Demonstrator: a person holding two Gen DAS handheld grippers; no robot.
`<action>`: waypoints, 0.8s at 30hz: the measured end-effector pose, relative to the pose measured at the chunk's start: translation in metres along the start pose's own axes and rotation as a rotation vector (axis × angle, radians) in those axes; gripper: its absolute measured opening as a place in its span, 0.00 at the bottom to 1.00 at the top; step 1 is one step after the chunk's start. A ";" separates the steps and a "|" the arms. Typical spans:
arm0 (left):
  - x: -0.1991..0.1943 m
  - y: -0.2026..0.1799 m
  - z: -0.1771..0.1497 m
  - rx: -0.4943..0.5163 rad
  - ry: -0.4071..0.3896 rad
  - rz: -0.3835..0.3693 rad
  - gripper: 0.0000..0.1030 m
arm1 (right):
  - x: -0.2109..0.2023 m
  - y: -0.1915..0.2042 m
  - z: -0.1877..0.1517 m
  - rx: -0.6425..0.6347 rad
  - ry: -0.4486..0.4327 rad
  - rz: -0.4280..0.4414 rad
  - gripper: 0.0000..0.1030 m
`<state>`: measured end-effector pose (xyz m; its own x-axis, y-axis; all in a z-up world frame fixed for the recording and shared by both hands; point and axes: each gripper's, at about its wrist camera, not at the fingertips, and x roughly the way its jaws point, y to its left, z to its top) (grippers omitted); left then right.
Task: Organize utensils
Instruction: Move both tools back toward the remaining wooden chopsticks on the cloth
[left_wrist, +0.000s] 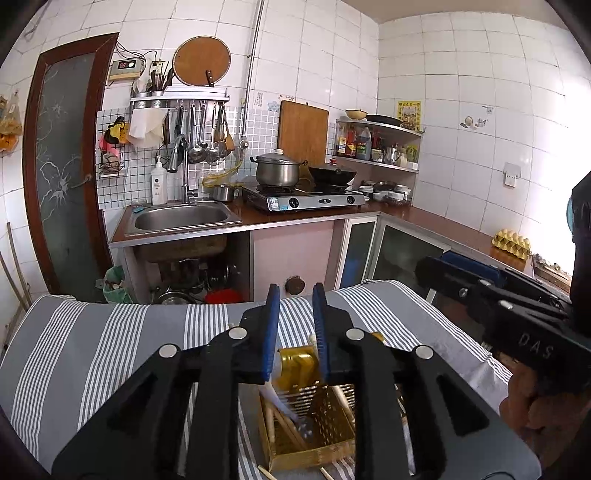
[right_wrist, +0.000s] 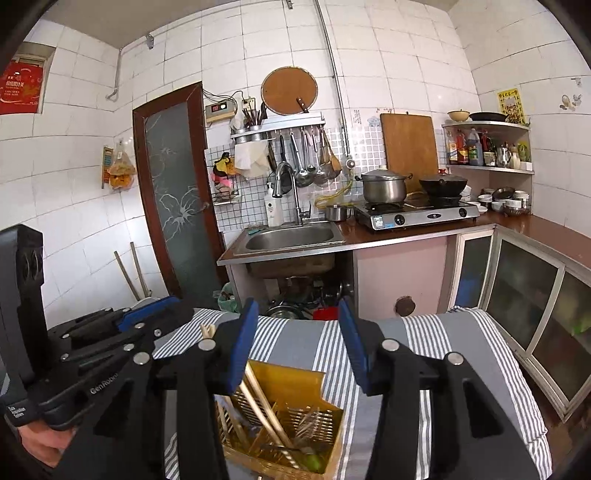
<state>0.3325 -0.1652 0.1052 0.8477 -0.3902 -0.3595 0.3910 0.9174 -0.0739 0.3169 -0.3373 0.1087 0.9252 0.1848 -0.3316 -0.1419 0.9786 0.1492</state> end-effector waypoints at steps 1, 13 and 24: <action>-0.002 0.001 0.000 0.000 0.000 0.006 0.17 | -0.002 0.000 0.000 -0.001 -0.001 -0.002 0.44; -0.031 0.009 -0.015 0.015 0.023 0.074 0.22 | -0.038 -0.006 -0.011 -0.004 0.011 -0.058 0.45; -0.050 0.040 -0.072 -0.032 0.166 0.117 0.28 | -0.065 -0.013 -0.067 0.009 0.121 -0.106 0.45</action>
<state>0.2801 -0.1039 0.0533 0.8148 -0.2650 -0.5156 0.2794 0.9588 -0.0512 0.2353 -0.3555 0.0656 0.8856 0.0904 -0.4556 -0.0419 0.9924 0.1154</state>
